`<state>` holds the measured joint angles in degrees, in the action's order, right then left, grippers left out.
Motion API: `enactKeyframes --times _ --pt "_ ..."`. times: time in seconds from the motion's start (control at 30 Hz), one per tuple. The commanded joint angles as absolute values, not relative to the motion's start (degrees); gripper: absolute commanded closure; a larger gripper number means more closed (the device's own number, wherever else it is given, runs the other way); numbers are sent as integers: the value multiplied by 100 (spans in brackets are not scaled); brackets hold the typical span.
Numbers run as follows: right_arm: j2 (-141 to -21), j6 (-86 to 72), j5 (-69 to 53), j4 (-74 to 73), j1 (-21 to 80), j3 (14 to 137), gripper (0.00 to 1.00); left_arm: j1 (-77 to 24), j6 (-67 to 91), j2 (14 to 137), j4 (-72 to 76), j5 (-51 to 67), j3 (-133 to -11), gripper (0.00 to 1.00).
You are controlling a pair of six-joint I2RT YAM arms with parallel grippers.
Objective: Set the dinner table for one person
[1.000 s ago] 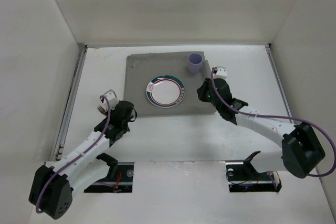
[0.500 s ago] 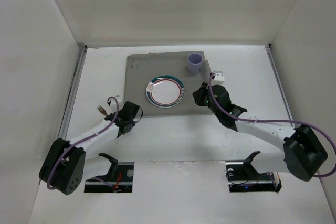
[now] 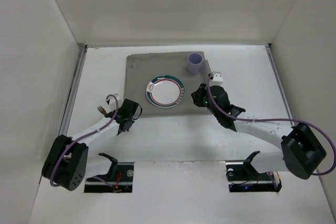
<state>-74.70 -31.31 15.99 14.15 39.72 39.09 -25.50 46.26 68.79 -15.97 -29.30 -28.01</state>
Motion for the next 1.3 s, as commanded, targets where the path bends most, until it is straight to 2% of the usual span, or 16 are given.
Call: enactKeyframes --times 0.0,0.2,0.43,0.53,0.83,1.0,1.27 --pt "-7286 -3129 1608 1731 3933 3850 77 -2553 4588 6918 -2109 -2812 -2900 95" --pt "-7286 -3155 1591 1758 3836 3814 77 -2658 4544 6039 -2776 -3111 -3216 97" --pt "-6971 -3173 1661 1775 3722 3674 77 -3009 4377 5318 -3752 -3515 -4164 98" --pt "-6716 -3243 1766 1828 3591 3534 69 -3413 4438 5387 -3535 -3472 -4525 98" --pt "-6100 -3612 2198 1828 2976 3085 64 -4986 4000 8118 -1260 -2875 -6396 97" --pt "-6196 -3832 2040 1784 2694 3032 64 -5251 3903 9524 -599 -2514 -7486 97" --pt "-6030 -4043 1942 1740 2457 2918 61 -5418 4078 11195 -352 -2241 -8586 96"
